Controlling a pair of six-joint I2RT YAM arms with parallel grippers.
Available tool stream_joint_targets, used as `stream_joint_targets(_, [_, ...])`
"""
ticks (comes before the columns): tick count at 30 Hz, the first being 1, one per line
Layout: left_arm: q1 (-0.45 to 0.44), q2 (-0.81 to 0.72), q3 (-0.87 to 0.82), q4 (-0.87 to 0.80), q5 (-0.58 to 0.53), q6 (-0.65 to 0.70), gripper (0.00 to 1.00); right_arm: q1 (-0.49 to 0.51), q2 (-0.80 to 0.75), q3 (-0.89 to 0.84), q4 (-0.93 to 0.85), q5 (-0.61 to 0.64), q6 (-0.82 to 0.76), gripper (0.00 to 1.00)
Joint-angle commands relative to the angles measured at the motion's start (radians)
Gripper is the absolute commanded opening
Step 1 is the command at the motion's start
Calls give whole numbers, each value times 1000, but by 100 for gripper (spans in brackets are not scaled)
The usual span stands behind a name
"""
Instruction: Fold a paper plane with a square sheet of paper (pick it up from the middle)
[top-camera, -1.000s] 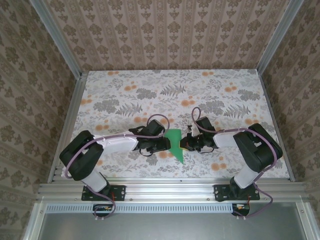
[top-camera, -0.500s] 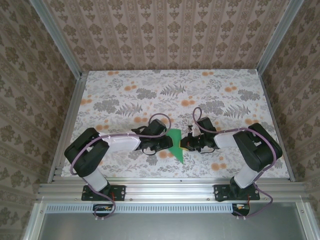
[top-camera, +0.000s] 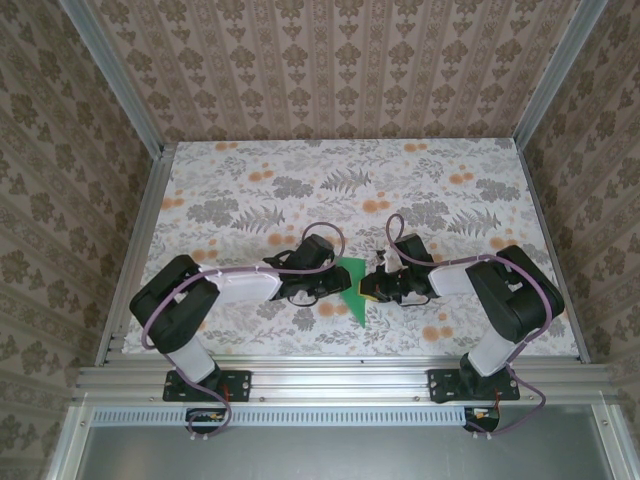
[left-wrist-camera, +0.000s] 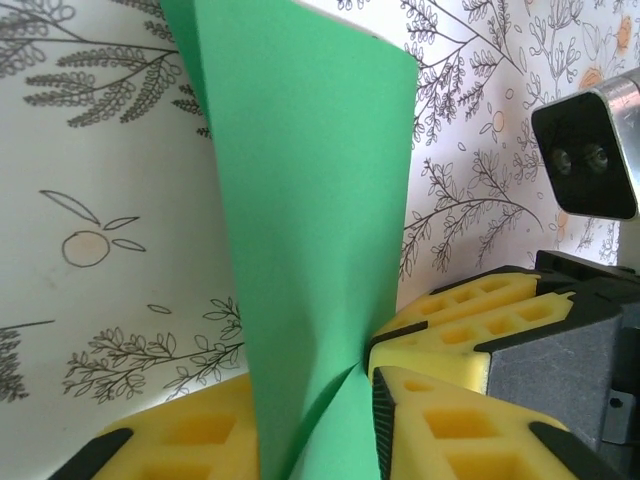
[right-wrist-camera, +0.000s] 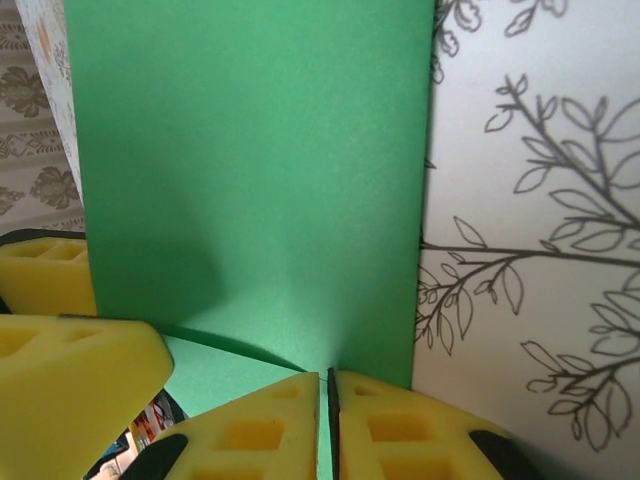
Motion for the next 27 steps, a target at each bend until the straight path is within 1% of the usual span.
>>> stream_joint_targets(1, [10, 26, 29, 29, 21, 8, 24, 1, 47, -1, -65, 70, -40, 15])
stream_joint_targets(4, [10, 32, 35, 24, 22, -3, 14, 2, 17, 12, -102, 76, -65, 16])
stream_joint_targets(6, [9, 28, 36, 5, 9, -25, 3, 1, -21, 15, -134, 90, -86, 20])
stream_joint_targets(7, [9, 25, 40, -13, 0, -34, 1, 1, -43, 15, -151, 102, -94, 22])
stream_joint_targets(9, [9, 21, 50, -53, -17, -55, 0, 1, -101, 7, -176, 134, -114, 26])
stream_joint_targets(11, [7, 20, 56, -80, -30, -86, 0, 3, -181, -14, -200, 179, -127, 34])
stream_joint_targets(15, [4, 17, 77, -115, -32, -103, 0, 23, -358, -85, -220, 307, -168, 39])
stream_joint_targets(18, [5, 15, 87, -128, -33, -112, 0, 96, -471, -160, -187, 470, -211, 41])
stream_joint_targets(22, [5, 20, 102, -144, -28, -114, 0, 278, -577, -215, -148, 703, -306, 44])
stream_joint_targets(24, [4, 25, 106, -147, -26, -115, 0, 344, -589, -220, -134, 776, -356, 44])
stream_joint_targets(27, [5, 33, 111, -147, -24, -115, 0, 433, -573, -242, -55, 871, -436, 44])
